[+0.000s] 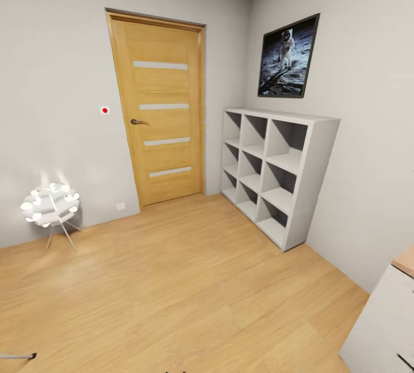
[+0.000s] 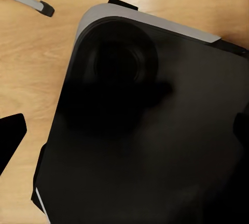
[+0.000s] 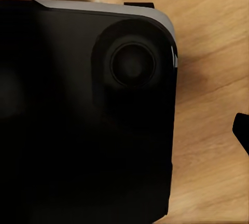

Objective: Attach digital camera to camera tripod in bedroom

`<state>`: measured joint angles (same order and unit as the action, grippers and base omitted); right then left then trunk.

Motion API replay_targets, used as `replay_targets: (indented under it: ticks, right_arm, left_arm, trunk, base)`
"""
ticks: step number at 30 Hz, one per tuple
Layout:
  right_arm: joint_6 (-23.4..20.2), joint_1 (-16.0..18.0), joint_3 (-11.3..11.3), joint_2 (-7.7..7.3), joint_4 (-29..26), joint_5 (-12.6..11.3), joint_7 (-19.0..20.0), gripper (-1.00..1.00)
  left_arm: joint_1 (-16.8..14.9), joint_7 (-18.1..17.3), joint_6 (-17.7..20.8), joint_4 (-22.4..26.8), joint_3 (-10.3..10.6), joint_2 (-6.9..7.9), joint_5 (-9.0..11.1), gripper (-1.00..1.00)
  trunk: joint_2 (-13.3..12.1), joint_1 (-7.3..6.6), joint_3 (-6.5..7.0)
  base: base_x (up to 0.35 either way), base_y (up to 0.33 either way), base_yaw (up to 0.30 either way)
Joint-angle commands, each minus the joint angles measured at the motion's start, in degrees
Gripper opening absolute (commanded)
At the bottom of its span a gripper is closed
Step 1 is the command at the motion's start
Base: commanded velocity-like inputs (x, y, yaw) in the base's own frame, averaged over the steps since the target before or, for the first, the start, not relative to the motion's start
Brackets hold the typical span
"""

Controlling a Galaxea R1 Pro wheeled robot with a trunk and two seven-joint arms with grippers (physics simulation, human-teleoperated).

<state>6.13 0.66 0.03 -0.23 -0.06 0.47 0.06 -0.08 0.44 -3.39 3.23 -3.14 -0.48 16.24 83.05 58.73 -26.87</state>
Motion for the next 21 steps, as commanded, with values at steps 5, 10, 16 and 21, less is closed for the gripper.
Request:
replay_targets:
  ticks: [5, 10, 16, 21]
  right_arm:
    - [0.17, 0.04, 0.18, -0.15, 0.04, 0.25, 0.36, 1.00]
    - [0.16, 0.04, 0.22, -0.19, 0.04, 0.30, 0.50, 1.00]
    - [0.12, 0.04, 0.23, -0.20, 0.04, 0.32, 0.53, 1.00]
    - [0.12, 0.04, 0.23, -0.21, 0.02, 0.32, 0.48, 1.00]
  left_arm:
    - [0.00, 0.05, -0.13, 0.02, -0.29, 0.02, 0.03, 1.00]
    - [-0.01, 0.03, -0.13, 0.02, -0.29, 0.05, 0.02, 1.00]
    - [0.01, 0.06, -0.13, 0.02, -0.29, 0.09, 0.02, 1.00]
    - [0.00, 0.08, -0.13, 0.02, -0.29, 0.11, 0.02, 1.00]
  trunk:
    - [0.03, 0.00, -0.05]
    - [0.03, 0.00, -0.05]
    - [0.03, 0.00, -0.05]
    - [0.03, 0.00, -0.05]
  base:
    - [0.000, 0.000, -0.042]
    - [0.000, 0.000, -0.011]
    - [0.000, 0.000, -0.002]
    - [0.000, 0.000, 0.000]
